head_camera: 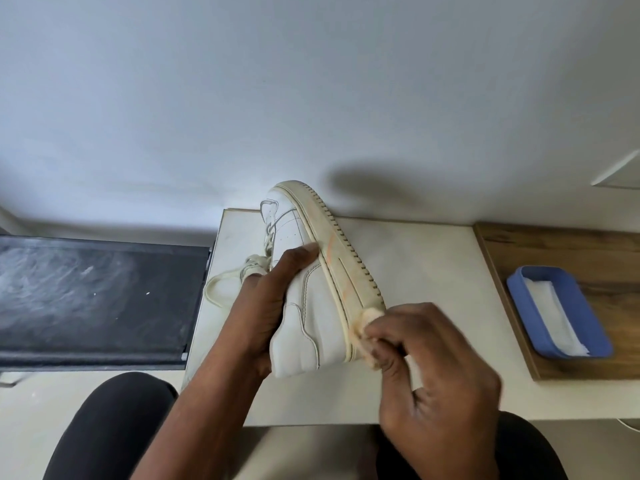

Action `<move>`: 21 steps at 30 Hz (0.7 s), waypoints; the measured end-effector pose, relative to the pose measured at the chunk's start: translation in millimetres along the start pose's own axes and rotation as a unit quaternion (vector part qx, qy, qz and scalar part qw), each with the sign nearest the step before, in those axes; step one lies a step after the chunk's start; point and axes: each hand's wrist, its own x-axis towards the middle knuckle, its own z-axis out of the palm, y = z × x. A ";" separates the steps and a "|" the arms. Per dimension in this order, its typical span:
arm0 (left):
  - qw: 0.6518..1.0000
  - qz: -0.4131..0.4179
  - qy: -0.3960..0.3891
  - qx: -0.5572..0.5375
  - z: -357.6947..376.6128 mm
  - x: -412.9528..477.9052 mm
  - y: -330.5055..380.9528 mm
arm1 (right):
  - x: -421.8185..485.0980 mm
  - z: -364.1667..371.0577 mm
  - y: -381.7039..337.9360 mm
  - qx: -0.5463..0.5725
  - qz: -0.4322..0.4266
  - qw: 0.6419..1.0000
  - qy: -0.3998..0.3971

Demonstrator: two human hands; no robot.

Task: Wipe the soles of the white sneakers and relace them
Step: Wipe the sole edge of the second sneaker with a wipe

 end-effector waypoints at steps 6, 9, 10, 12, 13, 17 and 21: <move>1.000 0.016 0.002 0.004 0.7 -1.5 0.0 | 3.3 2.7 -4.4 -0.001 0.015 1.000 0.021; 1.000 0.023 0.002 0.007 0.2 -1.3 -1.5 | 9.4 -3.2 1.2 -0.022 0.030 0.999 0.032; 1.000 0.020 0.000 0.008 0.0 -1.0 -2.2 | 9.2 -3.6 0.9 -0.027 0.026 0.999 0.031; 1.000 0.014 -0.001 0.015 -0.7 -0.8 -2.6 | 6.5 -2.2 -2.0 -0.037 0.007 0.999 0.030; 1.000 0.015 0.001 0.020 -1.0 -0.7 -2.5 | 4.1 -1.0 -3.7 -0.039 -0.004 0.999 0.029; 0.999 0.035 0.006 0.035 -1.2 -2.4 -1.6 | -3.3 3.8 -11.2 -0.026 -0.017 0.999 0.009; 0.997 0.046 -0.008 0.054 -0.9 -5.3 -2.1 | 7.5 -5.0 -2.4 -0.035 0.017 0.999 0.004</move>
